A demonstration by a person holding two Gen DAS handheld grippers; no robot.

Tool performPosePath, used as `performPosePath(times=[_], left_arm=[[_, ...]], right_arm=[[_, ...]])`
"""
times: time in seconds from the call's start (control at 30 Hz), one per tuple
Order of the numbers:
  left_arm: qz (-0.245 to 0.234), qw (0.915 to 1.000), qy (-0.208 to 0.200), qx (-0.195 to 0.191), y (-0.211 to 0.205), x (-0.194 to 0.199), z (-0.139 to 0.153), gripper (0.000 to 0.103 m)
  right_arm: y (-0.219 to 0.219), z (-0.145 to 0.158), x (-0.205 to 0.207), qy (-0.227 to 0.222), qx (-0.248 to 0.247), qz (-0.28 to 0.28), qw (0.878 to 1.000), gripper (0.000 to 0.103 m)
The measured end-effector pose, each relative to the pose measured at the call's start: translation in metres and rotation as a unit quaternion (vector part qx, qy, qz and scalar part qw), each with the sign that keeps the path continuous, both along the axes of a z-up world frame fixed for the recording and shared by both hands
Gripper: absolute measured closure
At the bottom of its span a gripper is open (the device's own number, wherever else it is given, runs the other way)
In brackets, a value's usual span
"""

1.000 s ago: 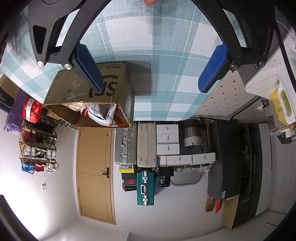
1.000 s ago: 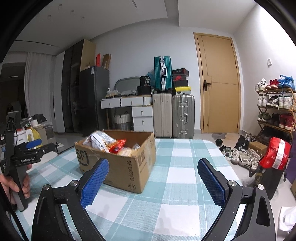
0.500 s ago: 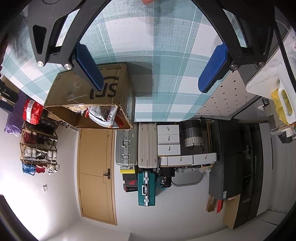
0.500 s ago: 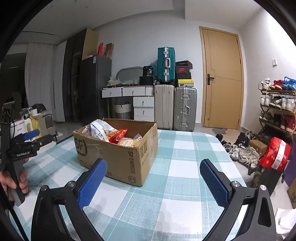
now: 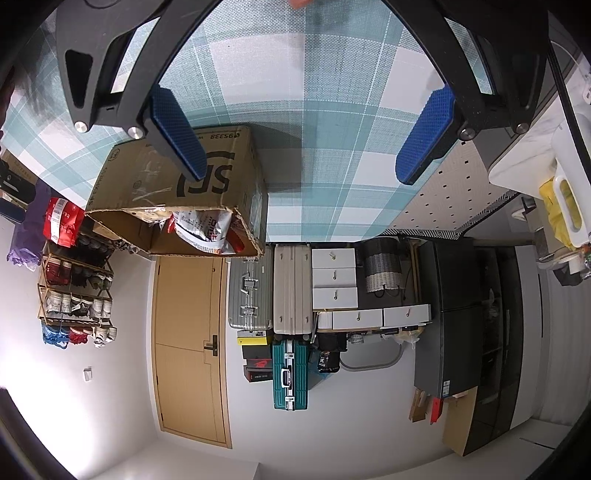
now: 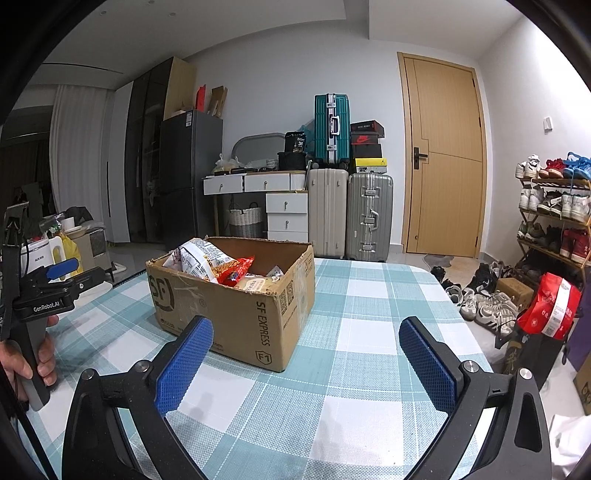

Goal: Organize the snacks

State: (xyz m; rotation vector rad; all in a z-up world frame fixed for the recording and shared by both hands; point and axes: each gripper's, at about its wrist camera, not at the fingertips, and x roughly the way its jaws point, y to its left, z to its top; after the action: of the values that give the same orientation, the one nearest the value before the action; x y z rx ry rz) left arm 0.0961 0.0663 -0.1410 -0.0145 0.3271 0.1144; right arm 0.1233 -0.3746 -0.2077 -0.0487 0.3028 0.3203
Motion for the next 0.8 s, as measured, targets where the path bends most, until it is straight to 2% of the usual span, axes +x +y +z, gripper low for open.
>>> performPosePath(times=[0.8], left_arm=[[0.002, 1.0000, -0.001, 0.000, 0.0024, -0.0020, -0.0032, 0.001]], right_arm=[[0.0003, 0.0001, -0.0005, 0.000, 0.000, 0.000, 1.000, 0.000]])
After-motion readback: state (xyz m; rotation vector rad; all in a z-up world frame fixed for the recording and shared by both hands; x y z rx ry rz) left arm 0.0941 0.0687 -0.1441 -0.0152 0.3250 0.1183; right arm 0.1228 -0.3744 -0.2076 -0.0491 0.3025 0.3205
